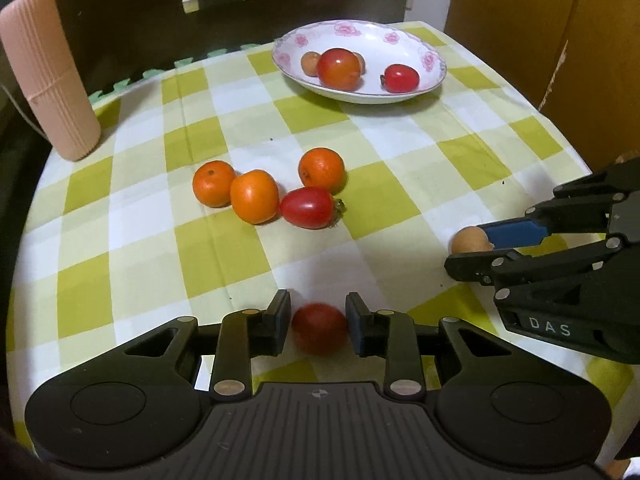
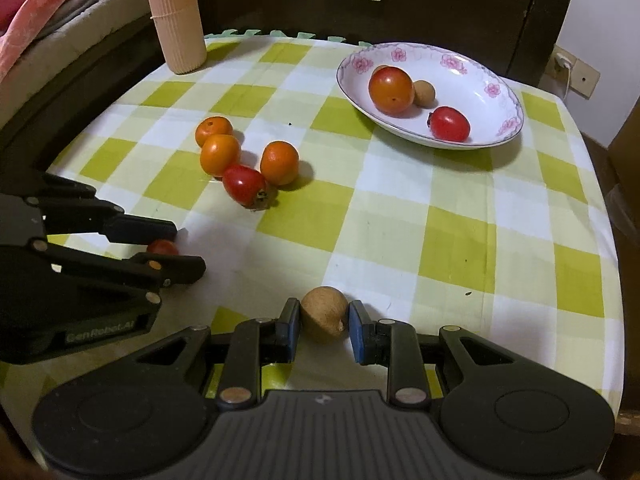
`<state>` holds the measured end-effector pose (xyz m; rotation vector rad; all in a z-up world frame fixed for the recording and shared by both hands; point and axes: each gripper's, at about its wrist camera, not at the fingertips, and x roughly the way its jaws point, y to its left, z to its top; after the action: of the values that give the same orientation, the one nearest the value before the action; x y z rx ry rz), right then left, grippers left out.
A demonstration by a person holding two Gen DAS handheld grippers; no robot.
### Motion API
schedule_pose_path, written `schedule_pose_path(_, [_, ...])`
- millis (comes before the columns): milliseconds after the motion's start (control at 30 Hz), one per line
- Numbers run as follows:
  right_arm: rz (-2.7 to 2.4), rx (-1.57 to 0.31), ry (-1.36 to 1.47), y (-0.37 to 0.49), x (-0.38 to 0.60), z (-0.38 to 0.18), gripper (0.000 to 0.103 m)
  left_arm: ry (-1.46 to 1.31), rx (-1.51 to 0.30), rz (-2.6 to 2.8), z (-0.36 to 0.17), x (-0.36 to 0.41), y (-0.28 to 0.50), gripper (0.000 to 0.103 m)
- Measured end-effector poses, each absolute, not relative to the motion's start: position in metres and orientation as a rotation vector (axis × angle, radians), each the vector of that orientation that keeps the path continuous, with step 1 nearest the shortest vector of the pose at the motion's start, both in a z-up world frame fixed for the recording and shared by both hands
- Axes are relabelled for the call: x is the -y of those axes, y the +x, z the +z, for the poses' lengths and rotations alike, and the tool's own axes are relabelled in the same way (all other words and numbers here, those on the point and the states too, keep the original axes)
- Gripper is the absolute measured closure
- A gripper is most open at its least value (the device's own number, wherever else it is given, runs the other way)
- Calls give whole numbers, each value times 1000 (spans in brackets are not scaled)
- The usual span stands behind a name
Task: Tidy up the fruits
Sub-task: 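Close left tool on the red cherry tomato while right tool holds its brown fruit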
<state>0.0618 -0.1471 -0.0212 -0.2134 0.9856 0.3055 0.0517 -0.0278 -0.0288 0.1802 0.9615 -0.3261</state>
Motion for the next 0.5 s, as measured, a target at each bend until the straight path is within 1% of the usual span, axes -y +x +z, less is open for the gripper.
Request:
schedule_pose_path(167, [311,-987,-202,63,150,-22,77,176,-958,-314,-29,26,49,60])
schedule_pose_path(300, [328,-986,-200,62,150,-22,72,134,-964,-291,-26,15,41,57])
schedule_pose_path(400, [330,-986,-203,62,149,-22,71,137,-952,-289,-24,16,36,52])
schedule_pose_path(500, [330,-989,-192,61,152,-22,71,152,-949,-288,-27,20,37,52])
